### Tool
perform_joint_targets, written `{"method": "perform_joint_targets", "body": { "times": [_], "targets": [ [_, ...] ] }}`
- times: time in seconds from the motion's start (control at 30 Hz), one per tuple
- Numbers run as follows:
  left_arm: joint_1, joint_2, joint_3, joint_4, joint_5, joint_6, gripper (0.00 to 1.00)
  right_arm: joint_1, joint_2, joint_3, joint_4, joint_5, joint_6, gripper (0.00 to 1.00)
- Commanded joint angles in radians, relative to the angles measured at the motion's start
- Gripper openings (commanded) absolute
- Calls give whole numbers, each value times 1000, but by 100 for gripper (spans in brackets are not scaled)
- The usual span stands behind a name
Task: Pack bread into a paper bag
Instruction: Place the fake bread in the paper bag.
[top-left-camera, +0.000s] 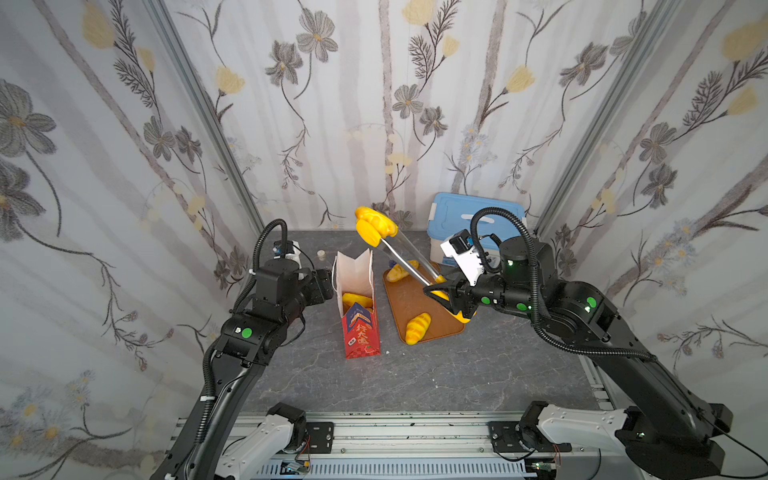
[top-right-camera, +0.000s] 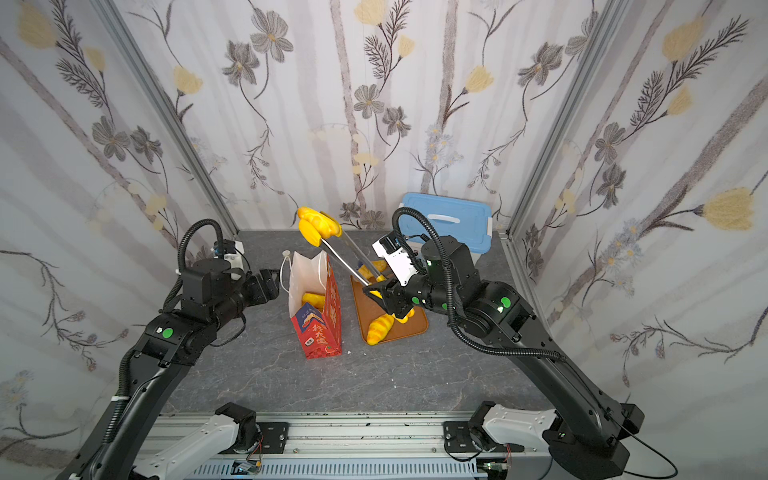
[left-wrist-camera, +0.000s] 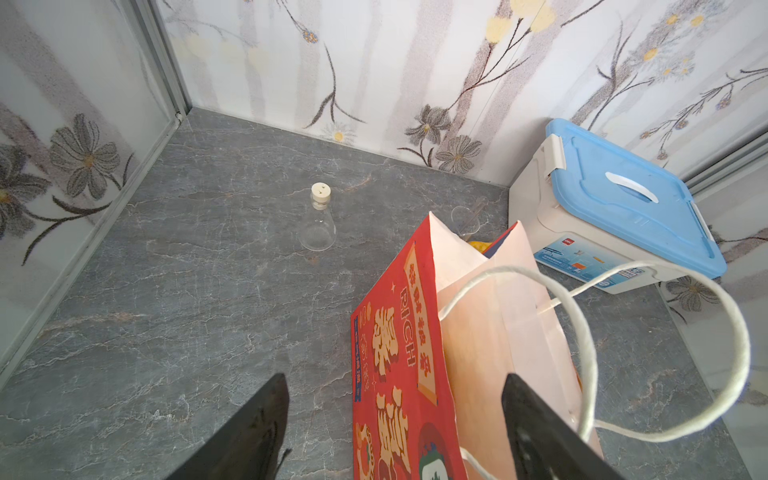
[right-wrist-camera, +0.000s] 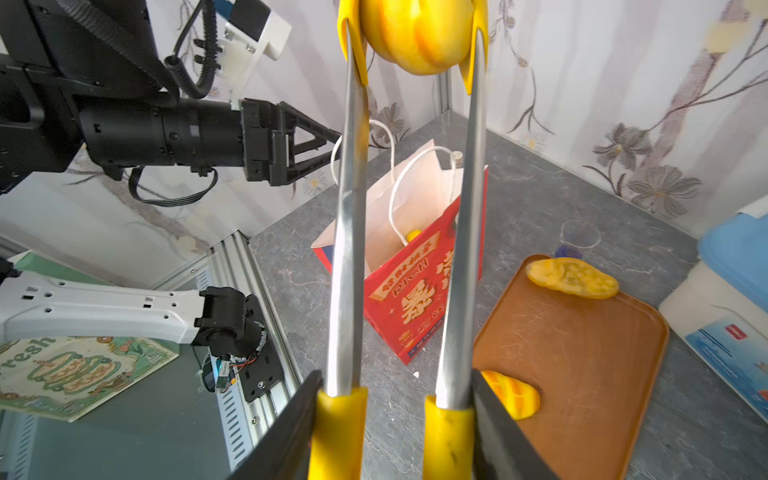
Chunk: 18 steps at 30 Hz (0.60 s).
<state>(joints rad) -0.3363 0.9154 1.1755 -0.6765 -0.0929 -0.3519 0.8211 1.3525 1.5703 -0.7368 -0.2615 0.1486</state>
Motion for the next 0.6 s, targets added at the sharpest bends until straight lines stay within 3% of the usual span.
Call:
{"method": "perform_joint_targets", "body": {
  "times": [0.0, 0.43, 0.57],
  "targets": [
    [2, -3, 12, 17, -9, -10, 82, 19, 25, -4, 106, -43, -18, 51],
    [2, -12, 19, 1, -21, -7, 82, 23, 60, -101, 168, -83, 8, 53],
    [2, -12, 18, 2, -21, -8, 82, 23, 63, -97, 169, -76, 9, 59]
  ]
}}
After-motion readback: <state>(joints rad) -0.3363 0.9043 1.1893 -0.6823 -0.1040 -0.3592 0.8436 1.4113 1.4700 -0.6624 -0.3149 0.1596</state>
